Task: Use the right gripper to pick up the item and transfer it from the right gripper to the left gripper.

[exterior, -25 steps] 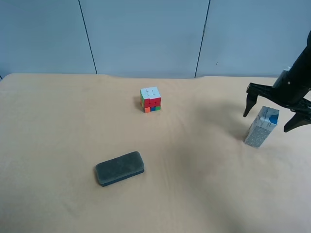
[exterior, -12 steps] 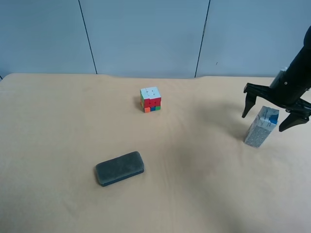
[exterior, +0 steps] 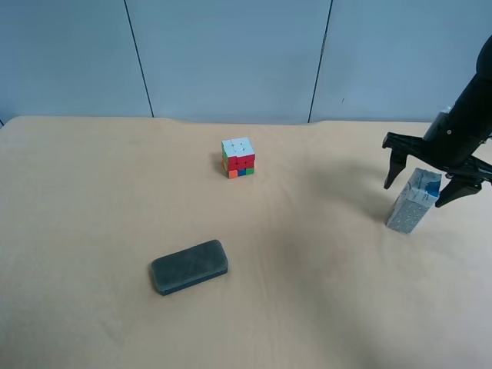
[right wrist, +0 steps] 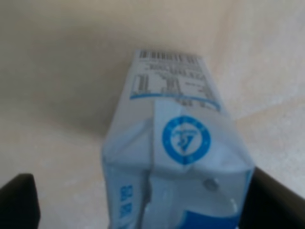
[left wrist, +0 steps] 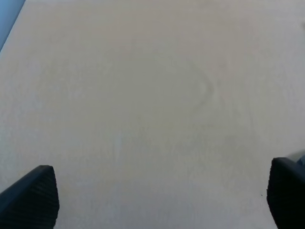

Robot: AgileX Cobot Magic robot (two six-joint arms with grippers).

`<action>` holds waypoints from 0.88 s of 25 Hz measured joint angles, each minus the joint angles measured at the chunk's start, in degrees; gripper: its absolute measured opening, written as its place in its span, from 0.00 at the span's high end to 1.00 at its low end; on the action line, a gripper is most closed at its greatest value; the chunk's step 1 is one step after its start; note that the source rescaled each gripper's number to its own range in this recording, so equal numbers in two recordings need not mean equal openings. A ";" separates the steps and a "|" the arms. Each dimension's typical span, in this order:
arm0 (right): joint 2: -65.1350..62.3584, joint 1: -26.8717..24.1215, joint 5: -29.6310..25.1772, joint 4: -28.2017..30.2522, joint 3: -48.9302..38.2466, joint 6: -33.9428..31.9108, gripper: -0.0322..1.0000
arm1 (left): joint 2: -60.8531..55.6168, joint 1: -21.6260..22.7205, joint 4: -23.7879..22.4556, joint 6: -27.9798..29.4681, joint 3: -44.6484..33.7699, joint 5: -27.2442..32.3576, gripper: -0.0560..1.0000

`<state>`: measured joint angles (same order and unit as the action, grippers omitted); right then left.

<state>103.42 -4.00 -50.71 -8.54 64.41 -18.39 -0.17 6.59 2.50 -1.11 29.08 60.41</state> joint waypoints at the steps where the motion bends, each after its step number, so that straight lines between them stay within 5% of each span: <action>1: 0.00 0.00 -0.05 0.46 0.00 -0.06 0.35 | 0.00 0.00 -0.02 0.00 0.00 0.00 0.01; 11: 0.14 0.00 -0.30 2.00 0.00 -0.88 0.37 | 0.00 0.00 -0.02 0.00 0.00 -0.06 0.01; 22: 0.14 0.00 -0.24 2.86 0.00 -1.25 0.68 | 0.00 0.00 -0.02 0.00 0.00 -0.06 0.01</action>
<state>103.56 -4.00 -50.95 -5.67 64.41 -19.65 -0.17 6.59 2.48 -1.11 29.08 60.35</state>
